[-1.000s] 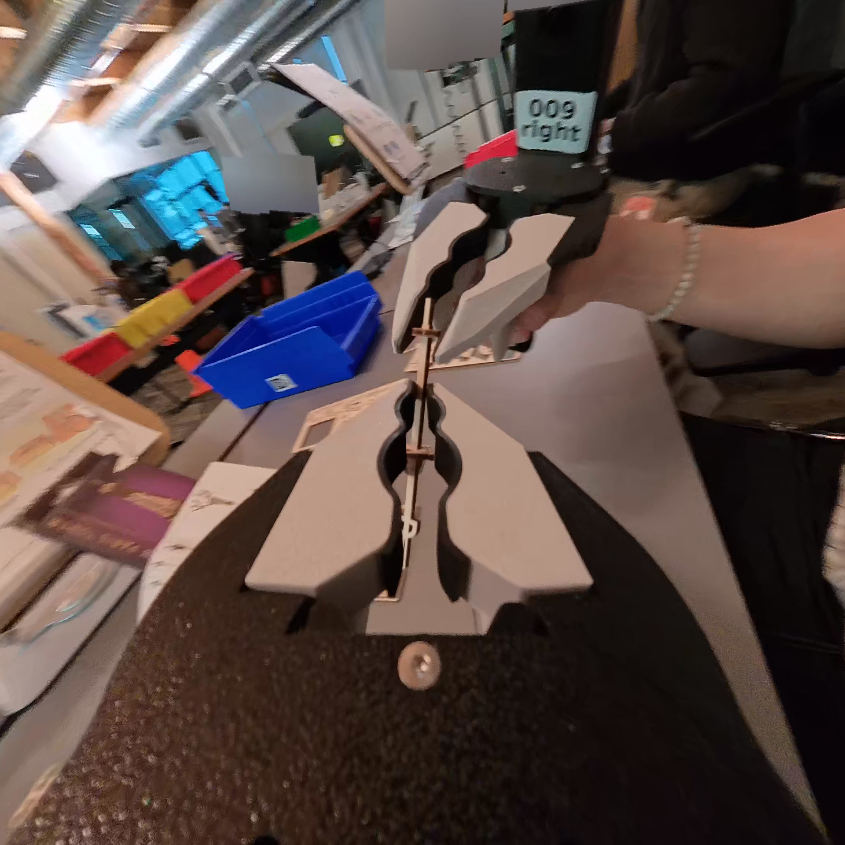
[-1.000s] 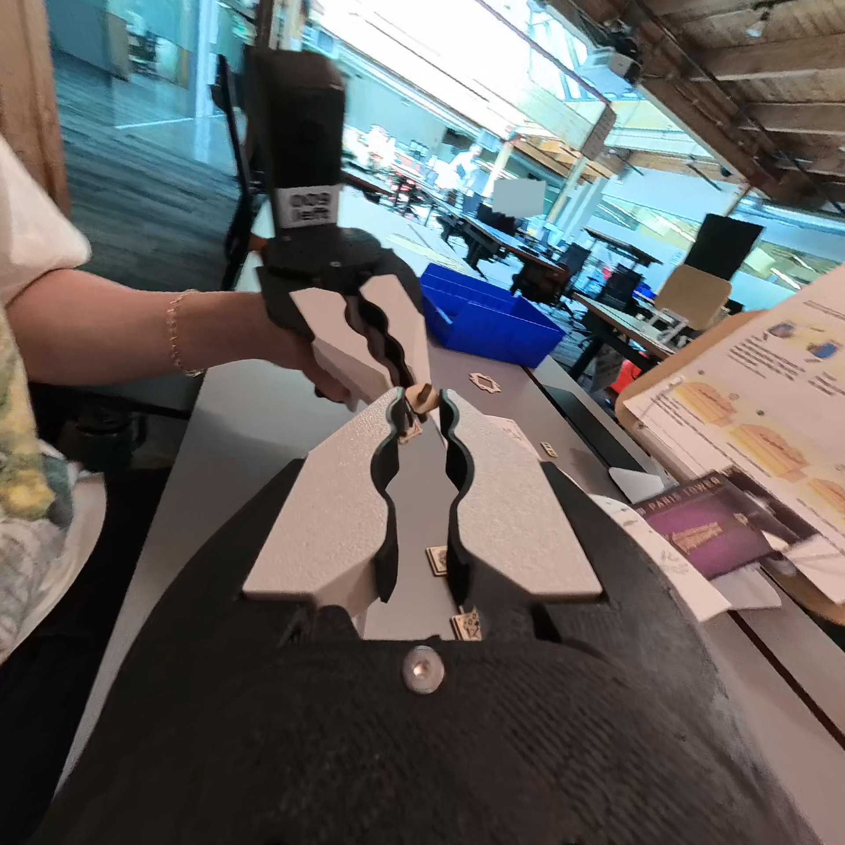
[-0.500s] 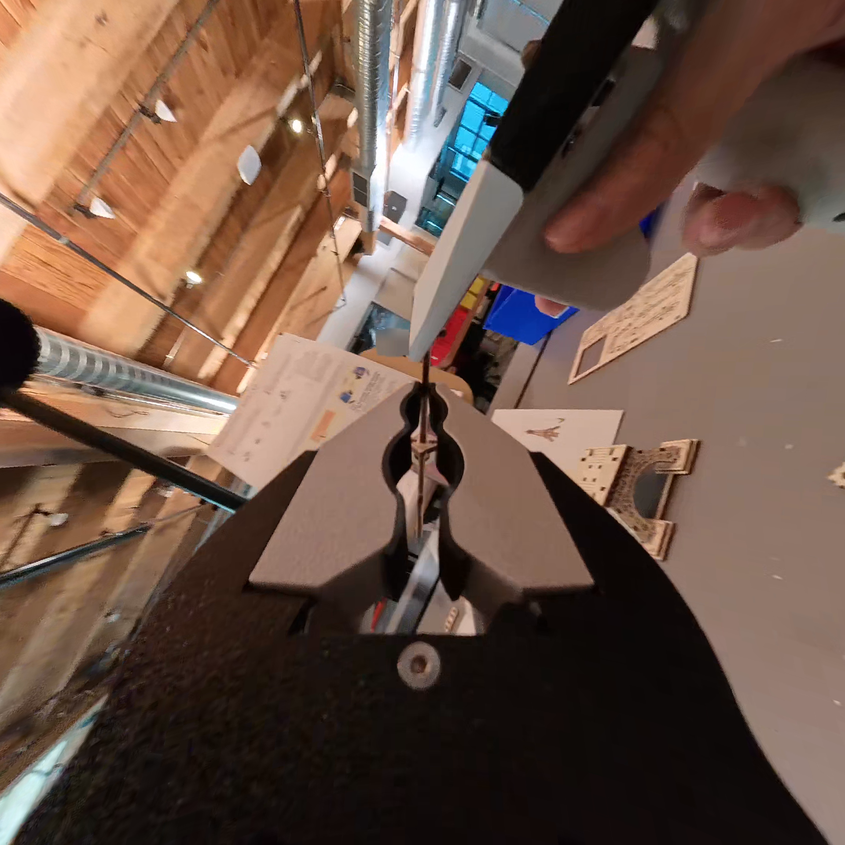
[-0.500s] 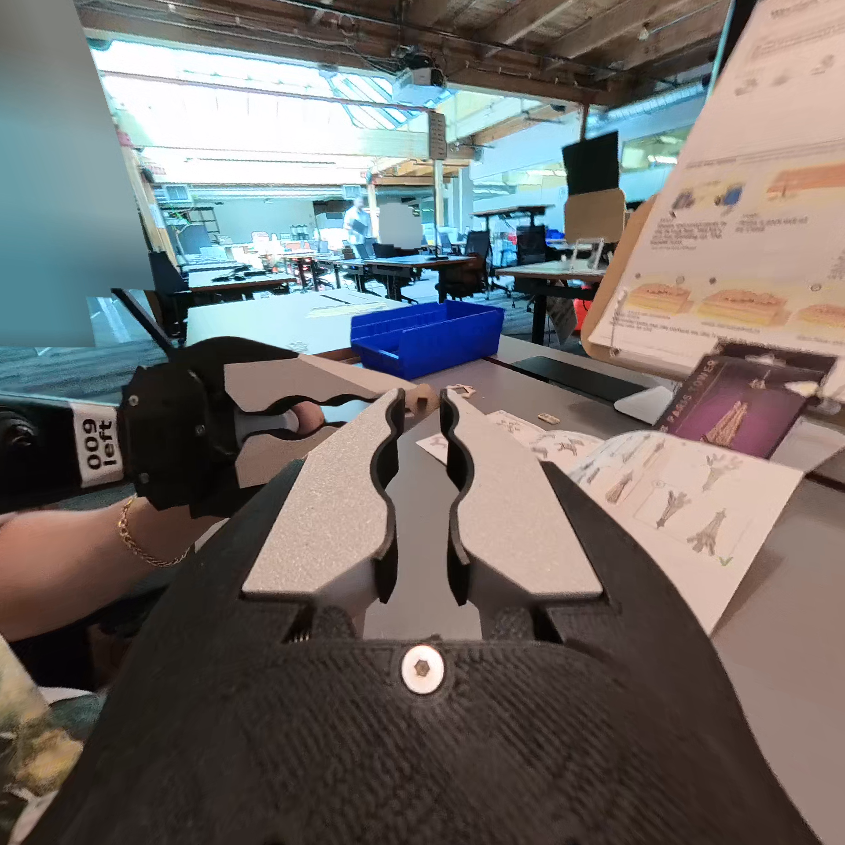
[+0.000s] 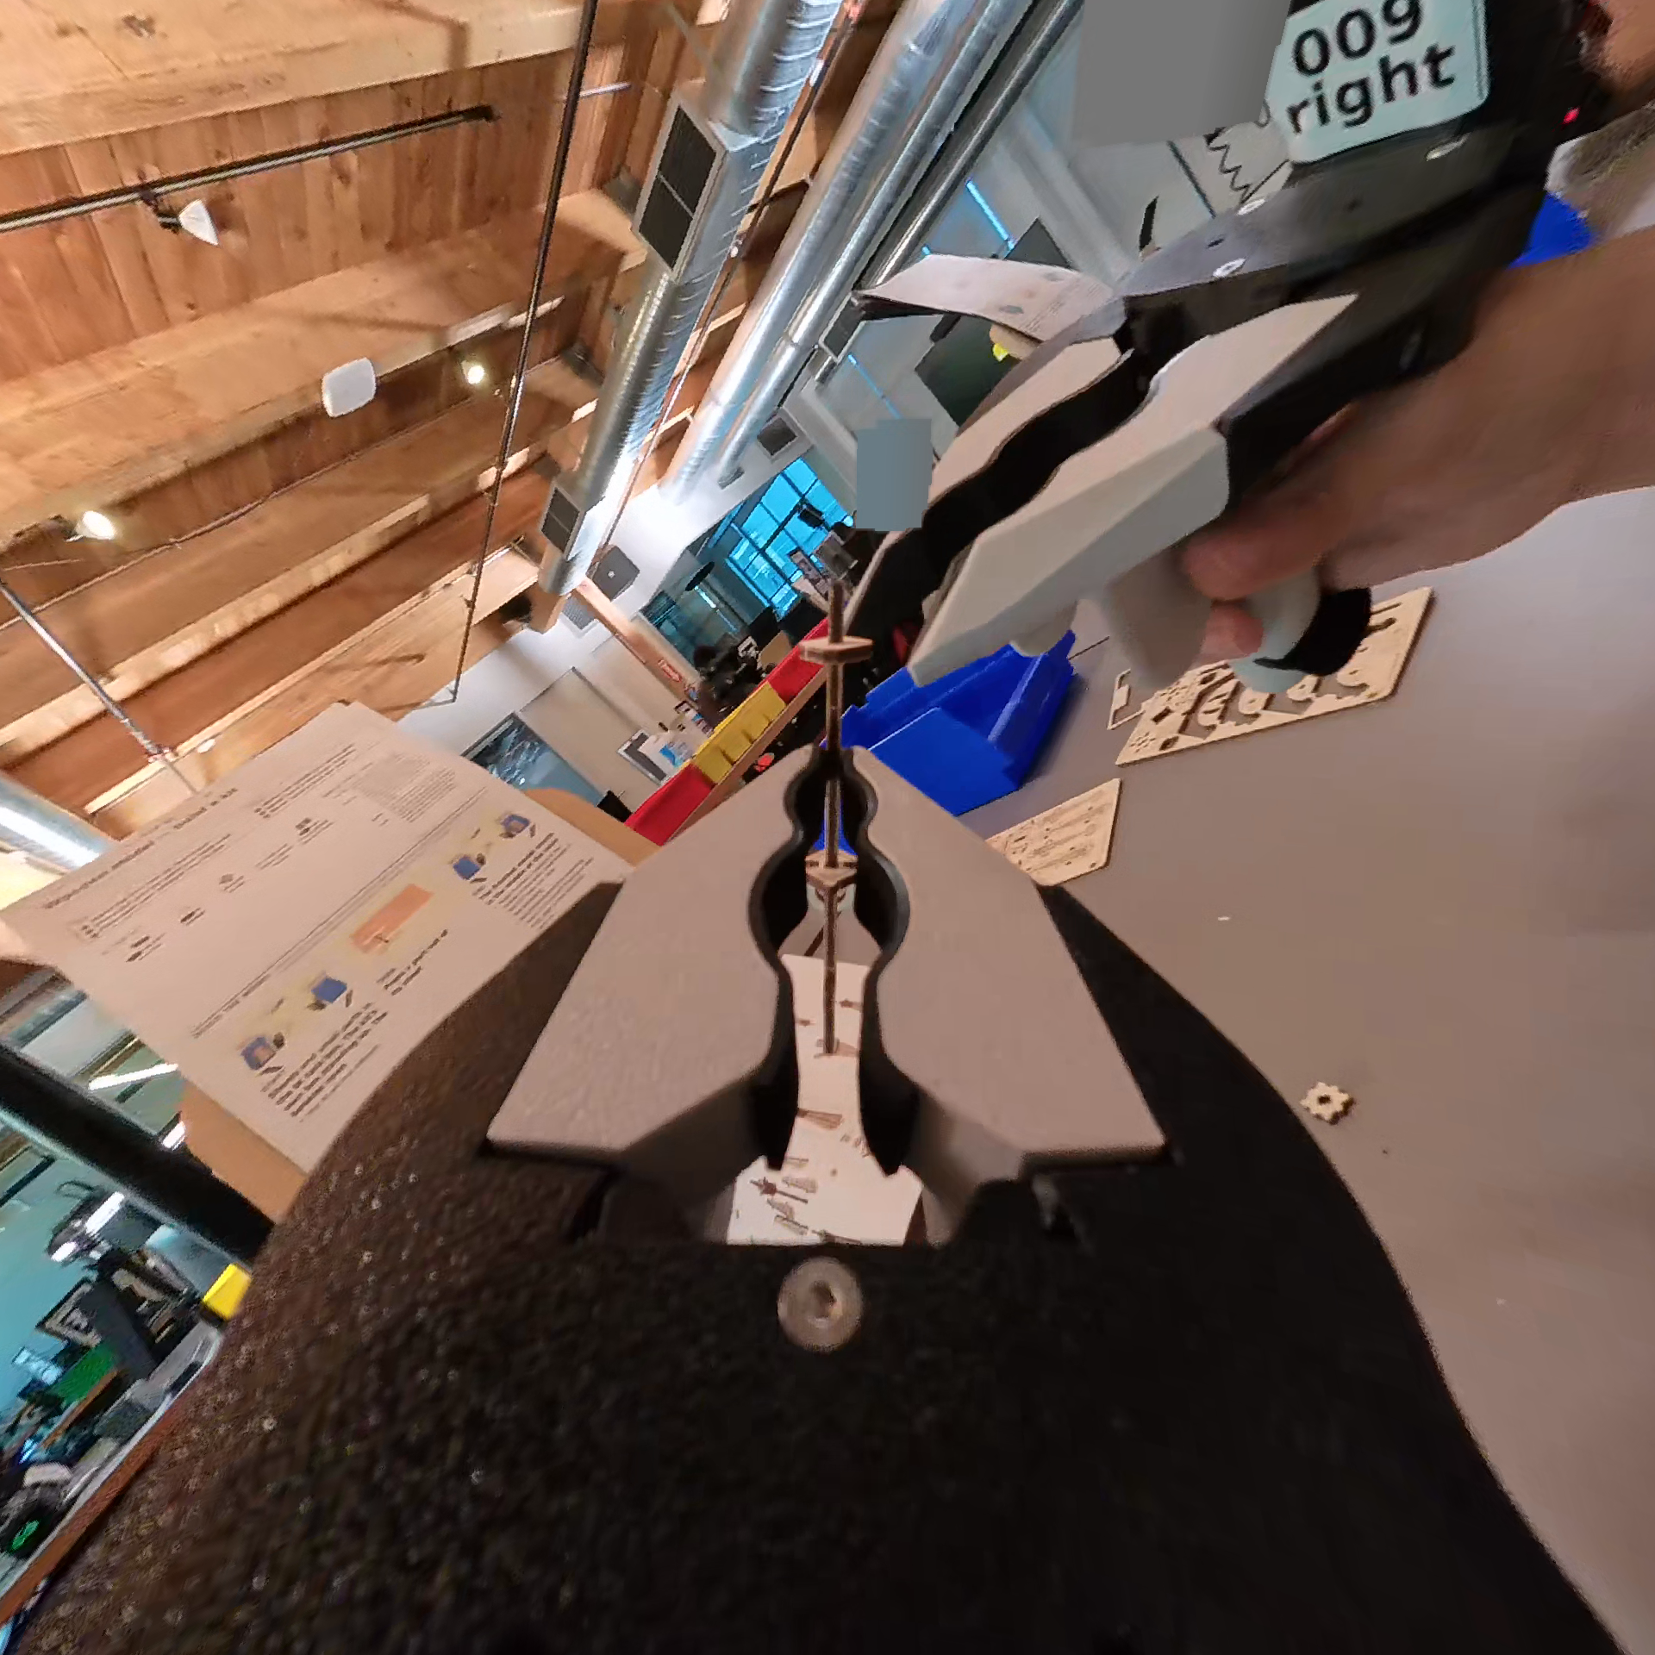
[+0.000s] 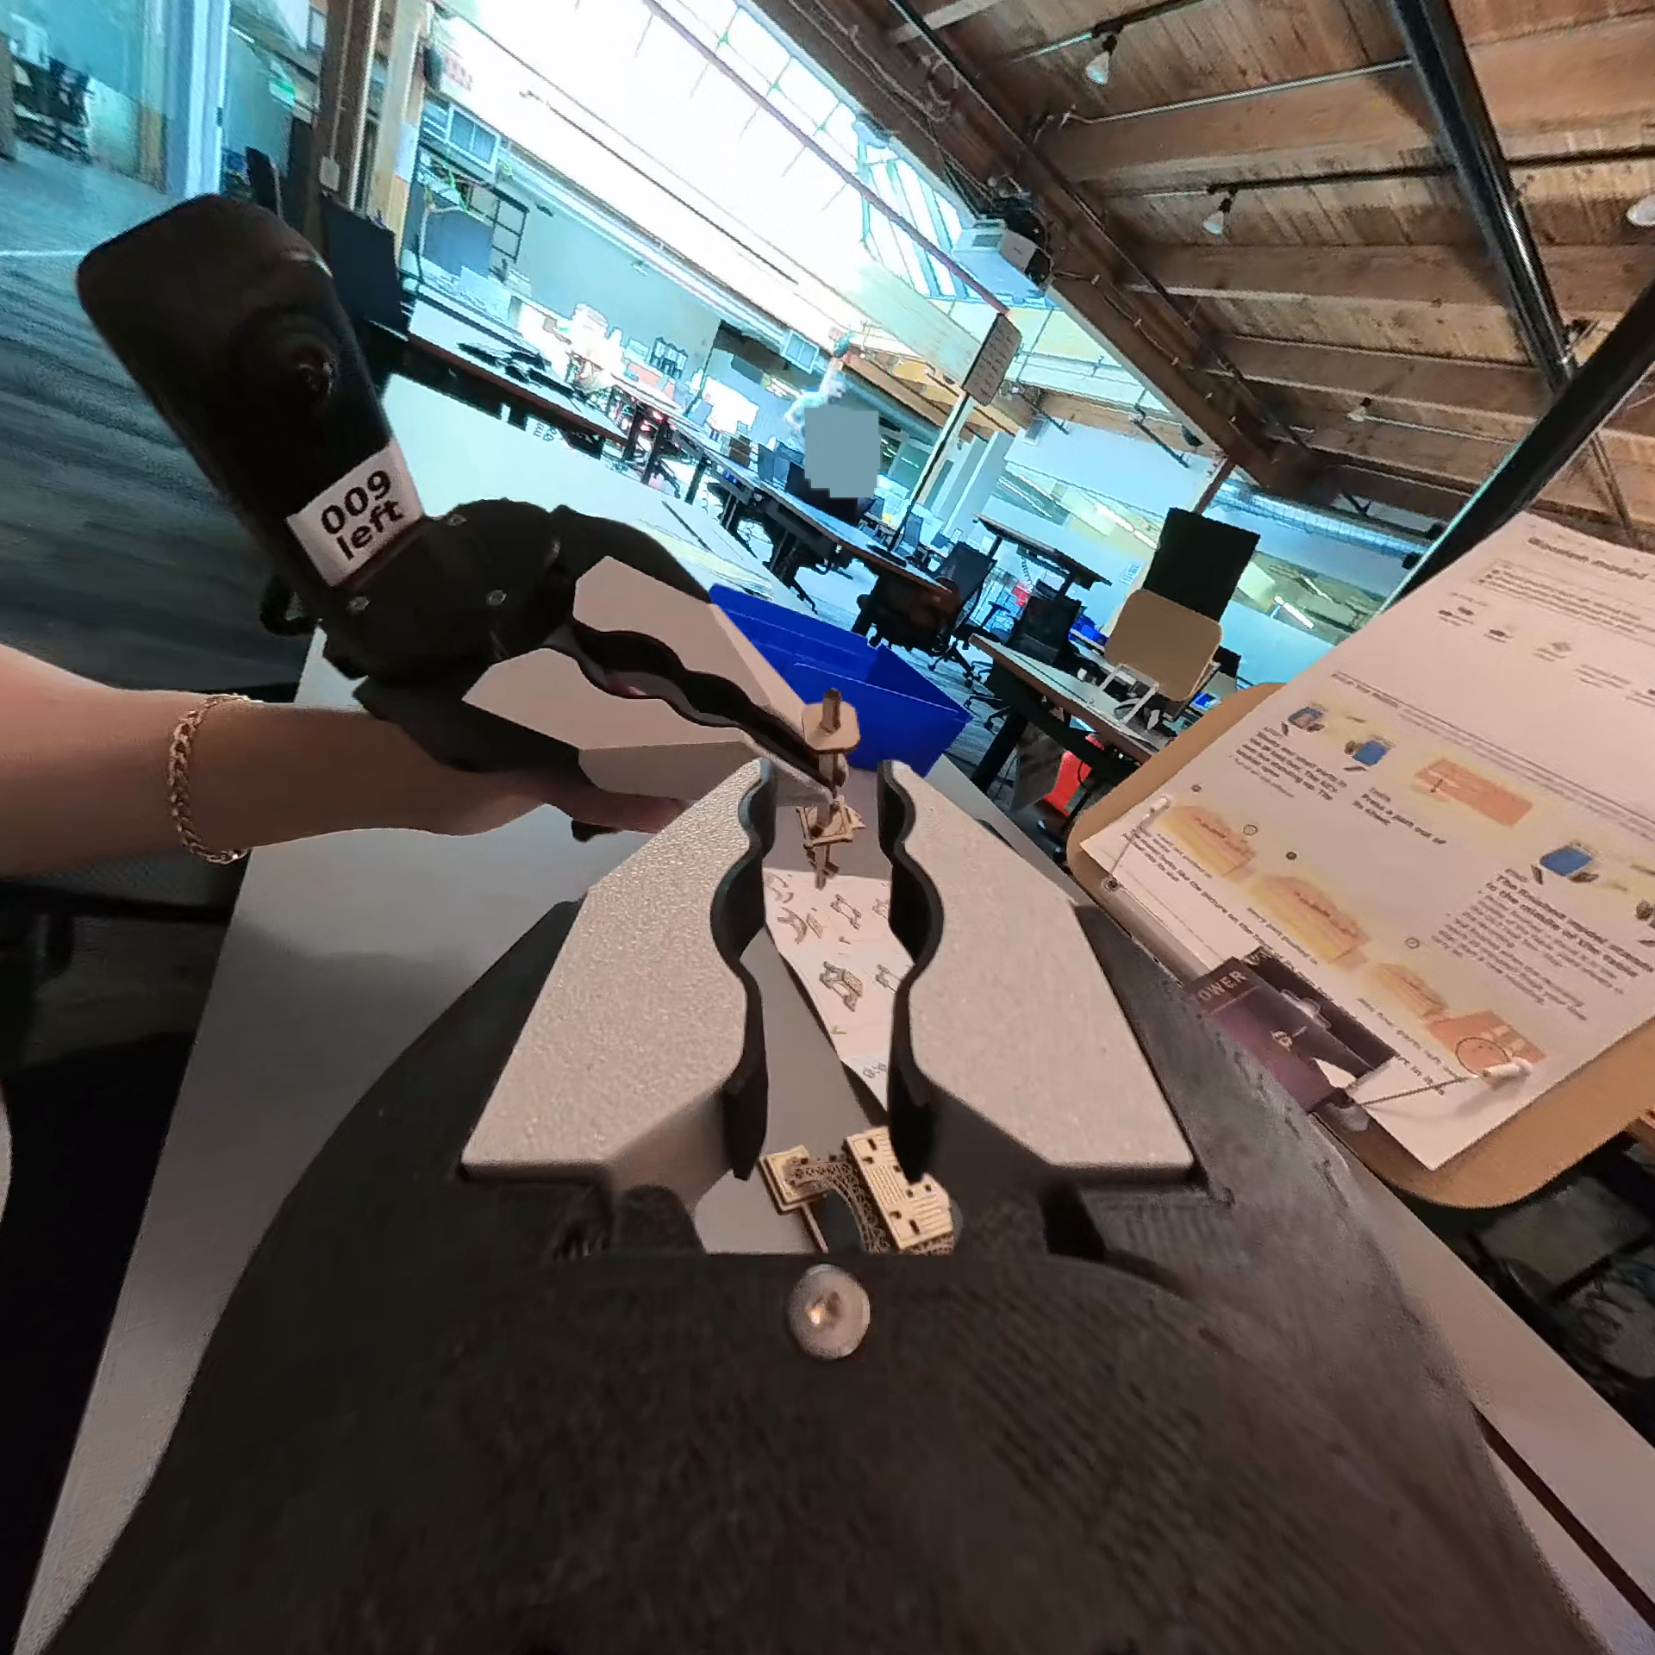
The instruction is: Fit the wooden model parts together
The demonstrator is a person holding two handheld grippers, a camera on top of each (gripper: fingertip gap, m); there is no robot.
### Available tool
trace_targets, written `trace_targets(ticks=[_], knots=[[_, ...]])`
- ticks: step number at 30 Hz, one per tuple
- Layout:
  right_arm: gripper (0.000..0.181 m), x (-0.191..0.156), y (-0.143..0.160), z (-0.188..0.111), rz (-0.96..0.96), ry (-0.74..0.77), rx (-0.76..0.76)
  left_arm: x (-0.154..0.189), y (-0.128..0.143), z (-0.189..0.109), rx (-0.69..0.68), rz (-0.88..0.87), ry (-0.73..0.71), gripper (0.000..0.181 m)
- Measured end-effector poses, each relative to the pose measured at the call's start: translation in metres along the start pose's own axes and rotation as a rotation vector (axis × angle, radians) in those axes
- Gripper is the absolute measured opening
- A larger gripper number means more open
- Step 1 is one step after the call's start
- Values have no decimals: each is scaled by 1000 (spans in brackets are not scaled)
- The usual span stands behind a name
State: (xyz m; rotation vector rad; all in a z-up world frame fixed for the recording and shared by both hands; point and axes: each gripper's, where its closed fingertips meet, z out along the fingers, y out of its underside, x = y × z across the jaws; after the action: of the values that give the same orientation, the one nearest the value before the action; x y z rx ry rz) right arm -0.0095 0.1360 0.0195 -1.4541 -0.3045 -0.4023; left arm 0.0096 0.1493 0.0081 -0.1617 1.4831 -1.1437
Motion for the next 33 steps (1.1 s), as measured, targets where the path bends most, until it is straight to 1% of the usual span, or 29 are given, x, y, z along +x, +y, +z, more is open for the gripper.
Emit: trace_targets(ticks=[5,7,8,13,17,24,28,31,33], knots=[[21,-4,-3,3,1,-4,17,6,-6,0,8,42,28,0],[15,-5,-5,3,10,-9,33,8,-7,1,4,66,27,0],[11,-4,-6,3,17,-2,37,8,-7,1,-1,79,21,0],[10,-1,-6,5,50,18,41,3,-6,1,-39,169,-47,0],[10,1,-6,8,141,44,60,-2,-4,0,-75,266,-112,0],[10,4,-4,15,326,92,103,-8,0,-2,-130,370,-165,0],[11,4,-2,17,350,98,119,-9,2,-2,-142,377,-158,0],[11,5,-1,16,338,108,105,-8,4,-1,-148,350,-145,0],[12,5,0,16,292,108,80,-7,3,0,-128,292,-128,0]])
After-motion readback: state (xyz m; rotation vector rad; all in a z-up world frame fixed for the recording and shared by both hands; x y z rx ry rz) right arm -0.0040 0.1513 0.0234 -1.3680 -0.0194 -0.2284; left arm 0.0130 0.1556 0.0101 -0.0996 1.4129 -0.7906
